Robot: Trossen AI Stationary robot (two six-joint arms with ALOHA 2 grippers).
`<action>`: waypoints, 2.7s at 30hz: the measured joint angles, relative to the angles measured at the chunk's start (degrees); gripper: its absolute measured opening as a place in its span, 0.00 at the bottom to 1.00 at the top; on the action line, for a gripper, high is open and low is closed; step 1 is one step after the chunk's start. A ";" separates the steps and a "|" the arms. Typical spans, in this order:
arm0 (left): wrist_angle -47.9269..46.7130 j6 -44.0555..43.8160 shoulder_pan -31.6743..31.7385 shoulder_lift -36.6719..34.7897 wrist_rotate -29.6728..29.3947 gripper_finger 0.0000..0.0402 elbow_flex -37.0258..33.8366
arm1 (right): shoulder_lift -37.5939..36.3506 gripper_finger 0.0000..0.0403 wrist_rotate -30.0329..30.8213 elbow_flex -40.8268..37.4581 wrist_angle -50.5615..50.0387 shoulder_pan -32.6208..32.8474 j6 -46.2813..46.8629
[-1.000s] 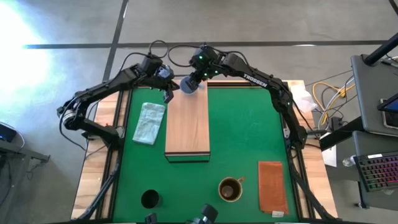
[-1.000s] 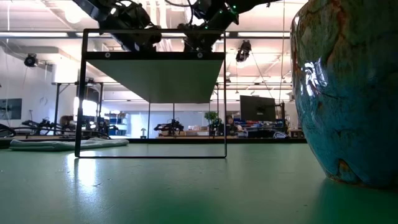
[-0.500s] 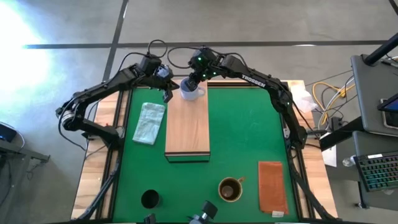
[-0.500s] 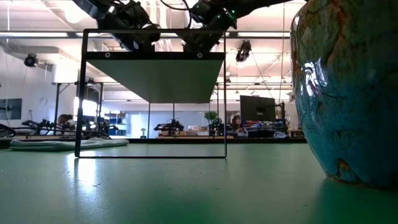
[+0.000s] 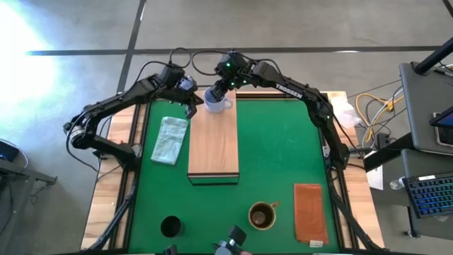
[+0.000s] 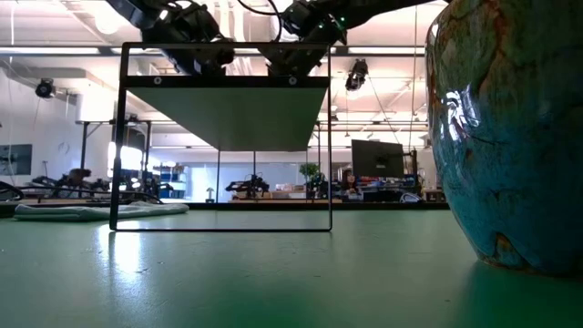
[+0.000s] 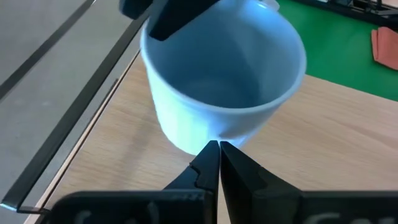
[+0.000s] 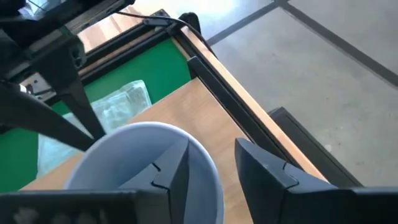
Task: Stack small to large cups/mugs on shelf
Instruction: Put the blue mug on the shelf, then put the green mug on the shelf
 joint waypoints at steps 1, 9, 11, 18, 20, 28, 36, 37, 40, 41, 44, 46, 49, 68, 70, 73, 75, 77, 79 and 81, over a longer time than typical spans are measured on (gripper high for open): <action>0.00 0.00 -0.11 0.00 0.00 0.00 -0.01 | 0.00 0.29 -0.02 -0.18 0.29 0.00 -0.42; 0.00 -1.28 -0.17 -0.02 -0.09 0.00 -0.02 | -0.21 0.30 2.57 0.61 0.15 -0.24 -2.54; 0.02 -1.29 -0.17 -0.03 -0.13 0.00 -0.02 | -0.65 0.32 2.61 1.61 -1.73 -0.39 -2.39; 0.05 0.28 -0.11 -0.15 -1.25 0.00 -0.02 | -2.59 0.28 3.52 5.16 -18.02 0.39 2.05; 0.15 0.63 -0.11 -0.15 -2.19 0.00 -0.02 | -3.18 0.23 3.61 5.12 -23.49 1.46 4.29; 0.17 3.45 -0.11 -0.15 -4.45 0.00 -0.02 | -3.50 0.04 6.33 5.05 -25.30 7.16 7.12; 2.87 6.21 -0.08 -0.15 -7.15 0.00 -0.11 | -2.92 0.02 6.64 4.66 -27.40 8.04 10.25; 3.48 6.21 -0.08 -0.13 -7.15 0.00 -0.13 | -2.55 0.02 6.63 4.47 -27.25 8.04 10.29; 4.36 6.21 -0.08 -0.13 -7.13 0.00 -0.13 | -1.44 0.02 6.53 4.17 -25.94 7.95 10.27; 4.44 6.21 -0.08 -0.13 -7.13 0.00 -0.13 | -1.09 0.02 6.52 4.16 -25.71 7.89 10.25; 4.39 6.16 -0.08 -0.09 -7.14 0.00 -0.13 | -0.45 0.02 6.65 3.62 -24.87 7.50 9.48; 4.24 6.14 -0.08 -0.09 -7.13 0.00 -0.13 | -0.06 0.02 6.71 3.26 -24.09 7.07 9.19; 4.09 4.84 -0.08 -0.05 -6.86 0.00 -0.17 | 0.07 0.02 7.93 2.98 -23.01 6.58 8.43; -2.44 4.28 -0.24 -6.41 -6.43 0.00 -0.22 | -5.46 0.02 0.01 3.17 -23.02 6.87 3.56; -2.65 2.80 -0.32 -9.02 -6.42 0.00 -0.22 | -7.93 0.02 0.08 3.16 -23.72 7.21 -0.46; -2.88 -1.06 -0.43 -13.00 -6.40 0.00 -0.22 | -11.66 0.02 1.71 2.67 -25.45 7.51 -3.70; -2.90 -4.15 -0.43 -15.13 -6.43 0.00 -0.22 | -13.59 0.02 4.16 1.97 -28.02 7.54 -3.35; -3.41 -8.30 -0.43 -16.68 -6.49 0.00 -0.22 | -14.81 0.02 6.18 1.31 -31.96 7.54 -0.99; -3.64 -13.52 -0.43 -17.84 -6.52 0.00 -0.23 | -15.84 0.02 7.52 0.58 -34.55 7.52 3.16; -5.26 -16.19 -0.54 -18.94 -6.45 0.00 -0.24 | -17.25 0.02 7.57 -0.15 -36.09 7.89 3.49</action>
